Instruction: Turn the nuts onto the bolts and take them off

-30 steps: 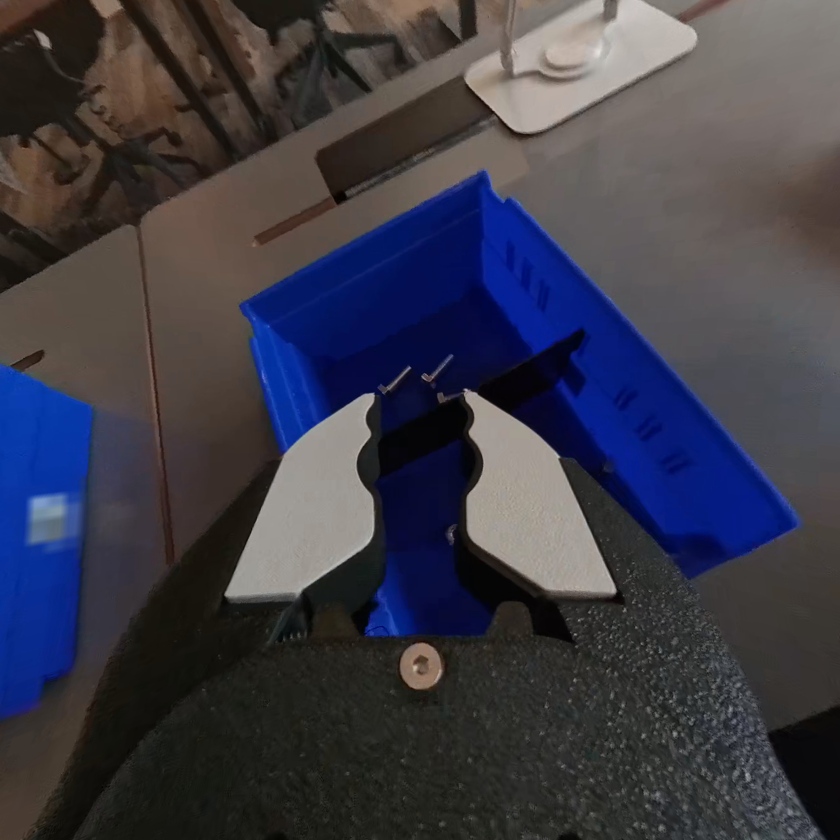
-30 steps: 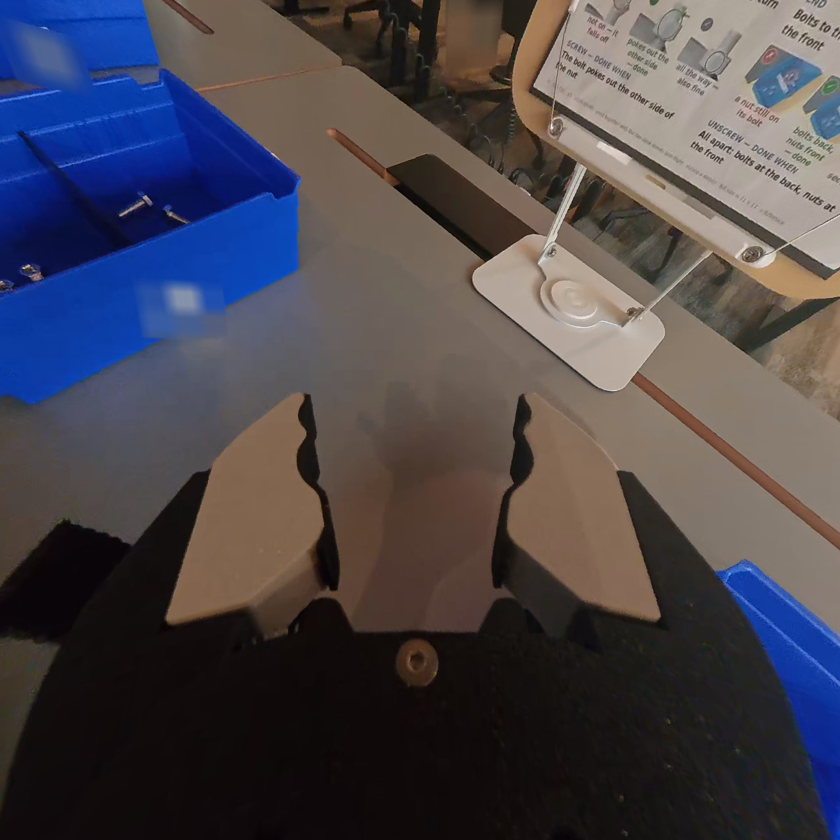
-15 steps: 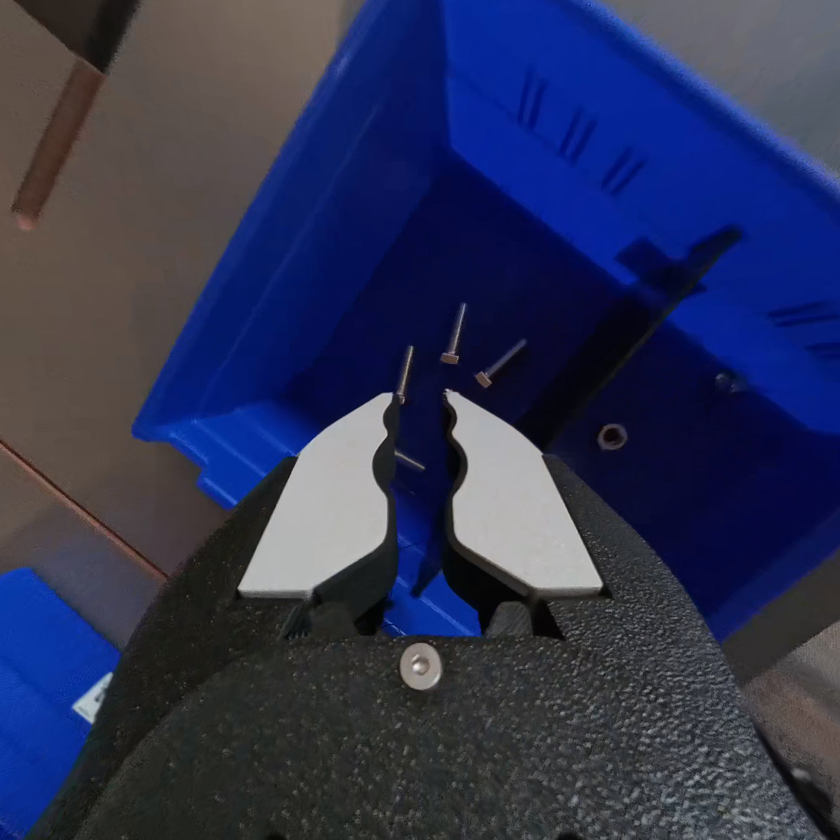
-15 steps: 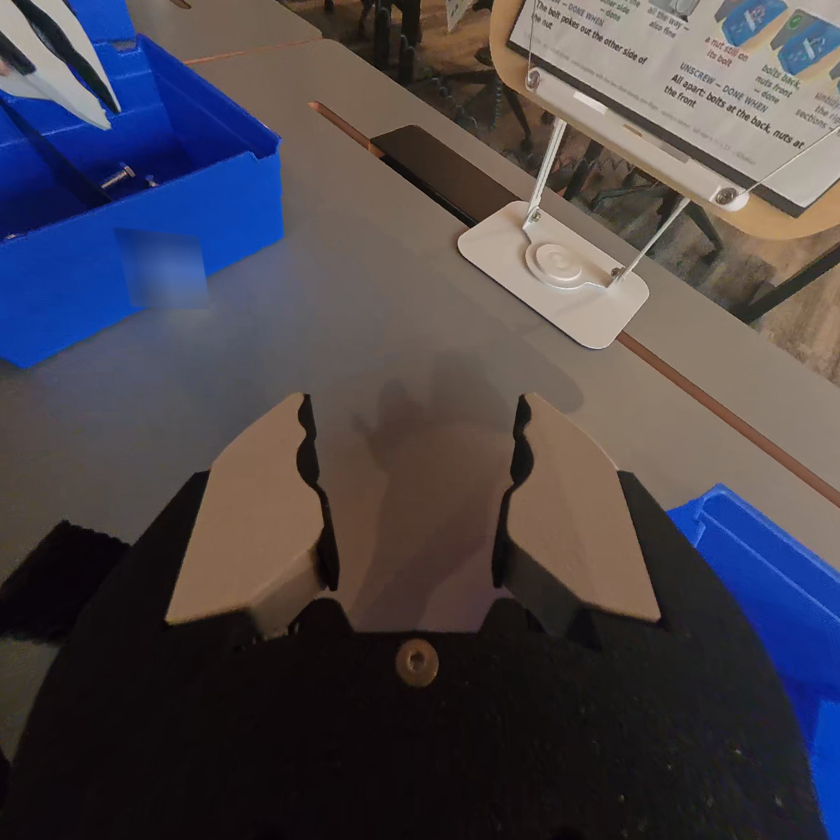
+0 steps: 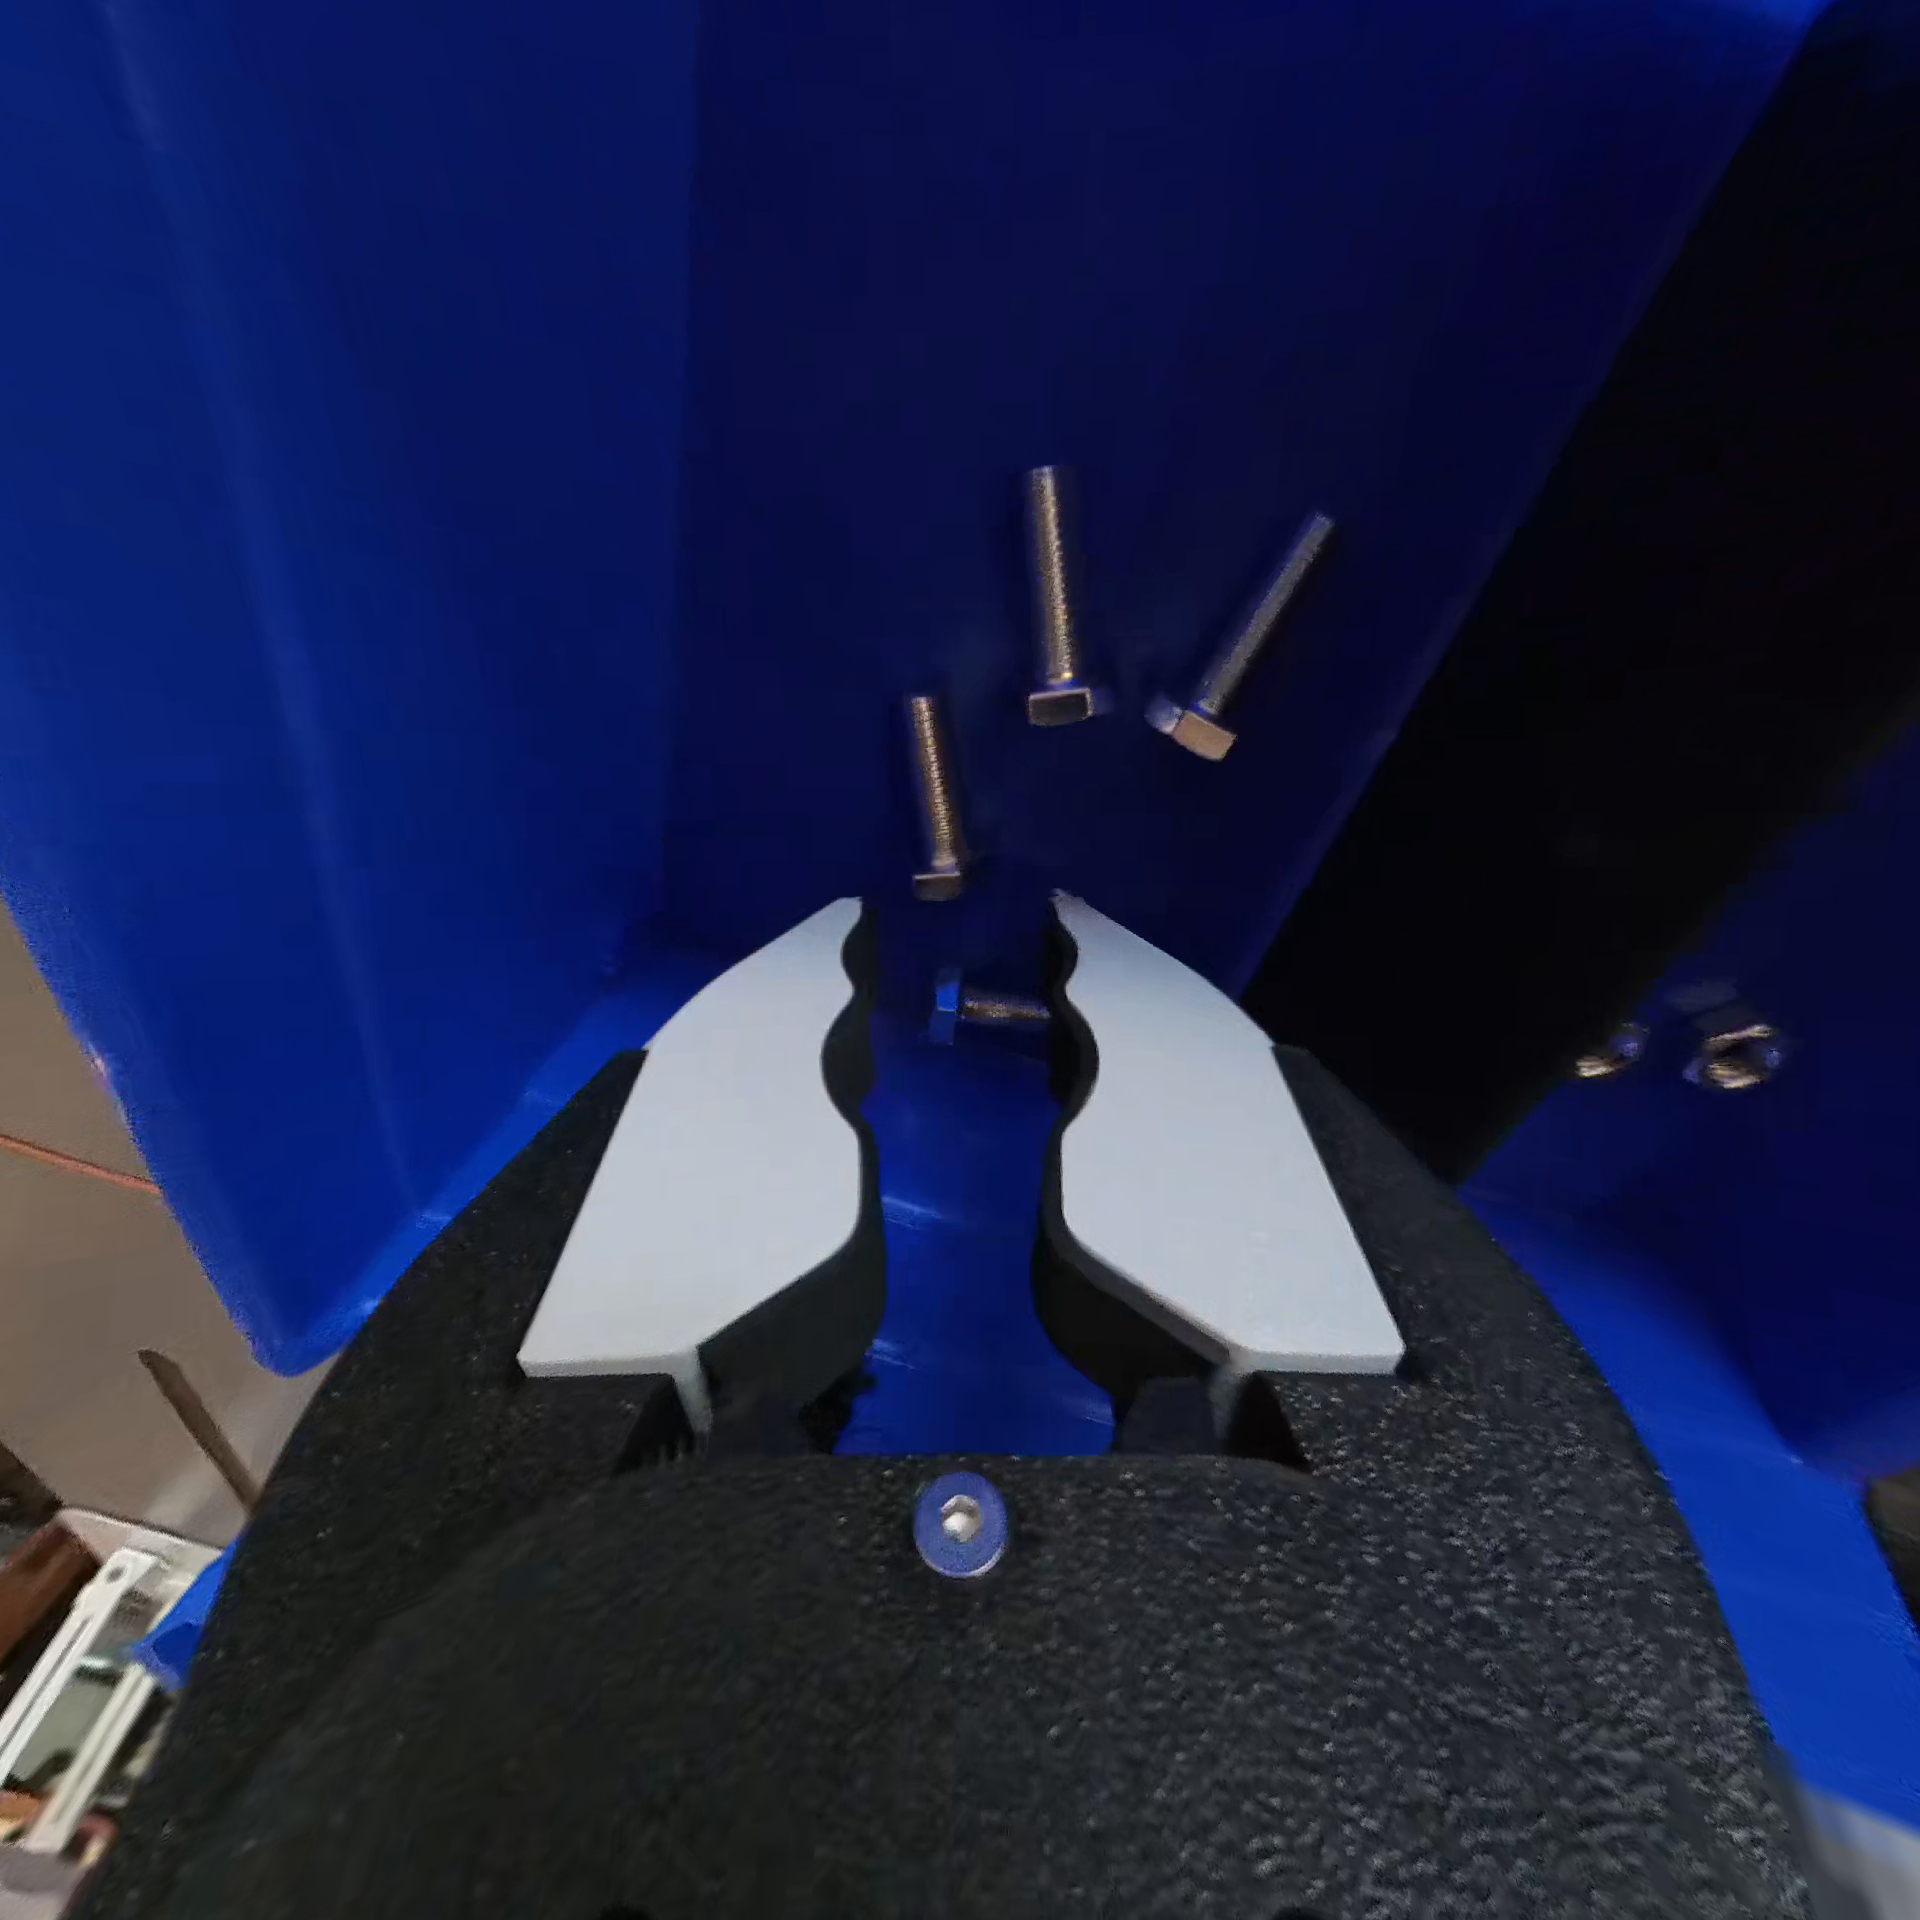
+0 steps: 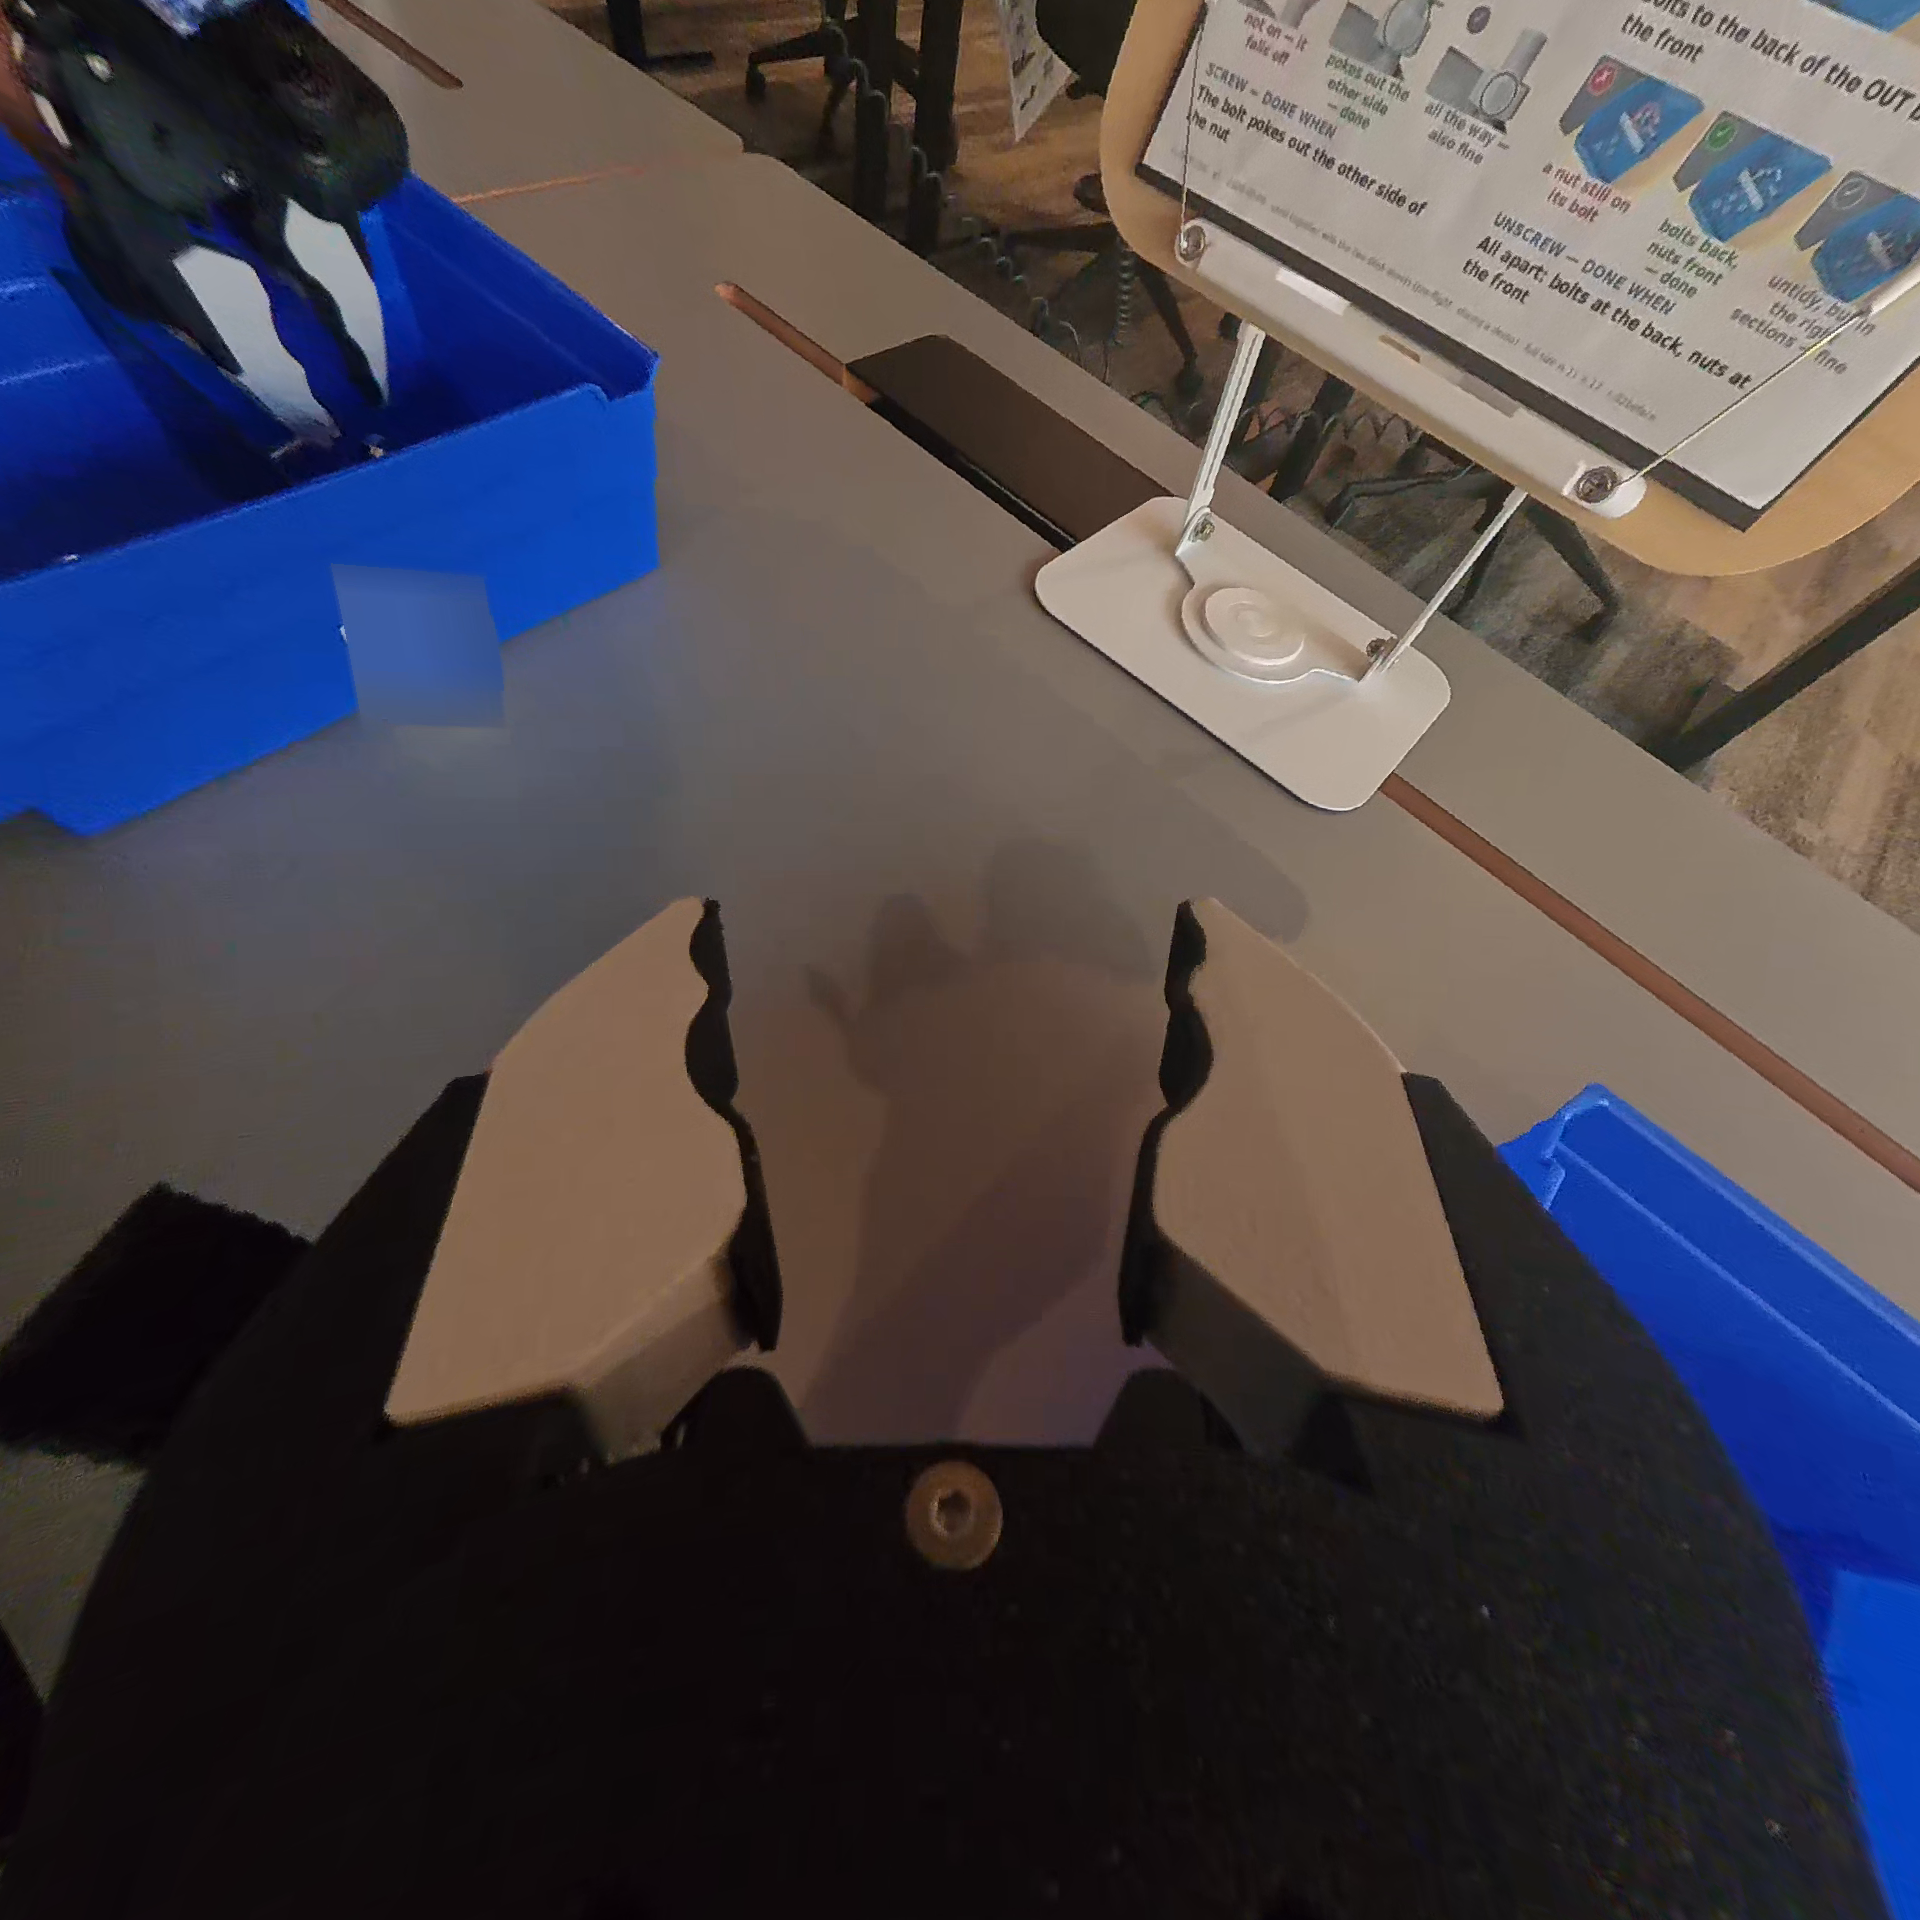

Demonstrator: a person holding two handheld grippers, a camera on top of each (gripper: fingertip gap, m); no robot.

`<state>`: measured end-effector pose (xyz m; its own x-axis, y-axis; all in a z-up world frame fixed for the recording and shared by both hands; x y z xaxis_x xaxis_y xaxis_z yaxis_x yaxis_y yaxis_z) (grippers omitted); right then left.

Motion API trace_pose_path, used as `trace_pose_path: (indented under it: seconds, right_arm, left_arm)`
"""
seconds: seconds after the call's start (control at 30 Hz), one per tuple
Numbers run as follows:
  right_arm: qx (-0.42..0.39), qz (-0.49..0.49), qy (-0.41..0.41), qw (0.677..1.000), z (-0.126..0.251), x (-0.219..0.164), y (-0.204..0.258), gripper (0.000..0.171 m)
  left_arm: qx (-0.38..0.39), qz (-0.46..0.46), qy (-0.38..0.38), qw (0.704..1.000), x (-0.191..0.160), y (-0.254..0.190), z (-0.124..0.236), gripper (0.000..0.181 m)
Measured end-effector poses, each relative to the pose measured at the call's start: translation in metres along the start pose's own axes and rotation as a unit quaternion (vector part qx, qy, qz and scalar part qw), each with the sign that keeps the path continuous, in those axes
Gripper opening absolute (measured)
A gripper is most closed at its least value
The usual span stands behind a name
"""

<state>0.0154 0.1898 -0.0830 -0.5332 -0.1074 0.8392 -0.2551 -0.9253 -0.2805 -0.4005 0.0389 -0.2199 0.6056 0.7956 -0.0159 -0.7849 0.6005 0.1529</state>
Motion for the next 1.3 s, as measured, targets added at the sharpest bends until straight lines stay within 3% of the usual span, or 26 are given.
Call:
trace_pose_path:
  seconds: [0.33,0.5,0.67,1.03,1.3]
  right_arm:
    - [0.007,0.003,-0.016,1.0,0.004,0.004,0.004,0.078]
    - [0.01,0.002,-0.026,1.0,0.006,0.008,0.006,0.076]
    - [0.01,0.004,-0.032,0.999,0.009,0.01,0.007,0.075]
    - [0.008,0.009,-0.049,0.999,0.016,0.017,0.008,0.073]
    - [0.0,0.013,-0.058,0.998,0.023,0.019,0.007,0.072]
  left_arm:
    - [-0.026,0.032,0.006,0.999,-0.001,0.004,-0.009,0.034]
    - [-0.01,0.029,0.066,0.997,-0.007,0.006,-0.011,0.036]
    - [-0.018,0.023,0.069,0.997,-0.002,0.002,-0.021,0.038]
    - [-0.048,0.05,0.082,0.994,-0.002,0.001,-0.022,0.021]
    - [-0.053,0.057,0.087,0.993,-0.001,0.003,-0.022,0.02]
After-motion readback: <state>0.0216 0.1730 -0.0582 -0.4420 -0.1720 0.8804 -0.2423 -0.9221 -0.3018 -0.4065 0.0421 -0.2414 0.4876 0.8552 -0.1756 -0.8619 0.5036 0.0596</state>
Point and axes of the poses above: each gripper's, where its closed fingertips meet, z back along the fingers, x out of its top, y = z × x across the jaws, the point moved 3 cm from there along z, back along the fingers, and after that the axes turned 8 degrees about z, right-handed, at the moved point
